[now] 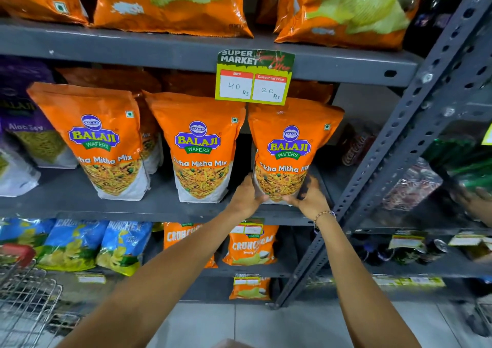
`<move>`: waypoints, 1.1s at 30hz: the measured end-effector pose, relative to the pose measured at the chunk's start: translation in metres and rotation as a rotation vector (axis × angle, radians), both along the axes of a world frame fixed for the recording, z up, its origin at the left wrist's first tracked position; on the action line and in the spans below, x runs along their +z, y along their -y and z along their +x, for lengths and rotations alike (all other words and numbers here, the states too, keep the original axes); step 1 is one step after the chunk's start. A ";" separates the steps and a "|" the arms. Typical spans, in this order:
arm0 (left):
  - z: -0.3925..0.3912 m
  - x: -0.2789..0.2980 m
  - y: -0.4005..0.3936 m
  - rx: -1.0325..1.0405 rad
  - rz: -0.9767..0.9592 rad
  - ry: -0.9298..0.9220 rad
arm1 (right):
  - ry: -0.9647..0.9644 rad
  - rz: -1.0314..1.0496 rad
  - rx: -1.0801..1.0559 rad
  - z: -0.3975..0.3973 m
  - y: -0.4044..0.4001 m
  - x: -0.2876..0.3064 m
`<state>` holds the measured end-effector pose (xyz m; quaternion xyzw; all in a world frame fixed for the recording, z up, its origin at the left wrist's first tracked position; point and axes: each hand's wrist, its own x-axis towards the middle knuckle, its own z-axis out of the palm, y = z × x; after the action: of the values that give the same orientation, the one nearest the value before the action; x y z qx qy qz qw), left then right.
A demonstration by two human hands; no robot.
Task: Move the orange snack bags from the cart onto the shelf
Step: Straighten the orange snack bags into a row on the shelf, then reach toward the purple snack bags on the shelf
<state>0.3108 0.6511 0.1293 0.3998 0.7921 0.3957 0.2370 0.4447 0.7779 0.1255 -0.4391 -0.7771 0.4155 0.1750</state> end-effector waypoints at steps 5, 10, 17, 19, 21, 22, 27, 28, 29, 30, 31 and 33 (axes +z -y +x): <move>0.005 -0.009 0.033 0.088 0.019 -0.125 | 0.171 0.028 -0.035 -0.003 0.041 0.000; -0.033 -0.013 0.109 0.239 0.082 -0.215 | 0.173 -0.019 0.374 -0.056 0.108 -0.004; -0.149 -0.001 0.219 0.547 0.051 -0.382 | -0.089 0.065 0.562 -0.173 0.195 0.015; -0.180 -0.002 0.250 0.590 -0.012 -0.413 | -0.095 0.109 0.638 -0.207 0.220 0.016; -0.210 -0.002 0.283 0.667 -0.078 -0.404 | -0.111 0.103 0.693 -0.241 0.247 0.016; -0.225 -0.002 0.300 0.706 -0.085 -0.389 | -0.115 0.084 0.707 -0.259 0.260 0.016; -0.307 -0.010 0.386 0.763 -0.036 -0.350 | -0.149 0.025 0.769 -0.344 0.312 0.014; -0.326 -0.012 0.400 0.789 -0.030 -0.324 | -0.148 0.006 0.770 -0.361 0.319 0.013; -0.346 -0.014 0.415 0.804 -0.029 -0.299 | -0.141 -0.040 0.765 -0.381 0.329 0.012; -0.363 -0.016 0.425 0.800 -0.034 -0.296 | -0.127 -0.085 0.756 -0.398 0.337 0.010; -0.374 -0.015 0.426 0.782 -0.049 -0.285 | -0.121 -0.109 0.739 -0.409 0.339 0.010; -0.405 -0.011 0.440 0.753 -0.040 -0.211 | -0.110 -0.123 0.733 -0.446 0.358 0.008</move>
<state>-0.0942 0.2108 0.1188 0.1151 0.9109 0.3963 0.0002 -0.0009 0.4199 0.1331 -0.1187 -0.8458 0.5193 0.0293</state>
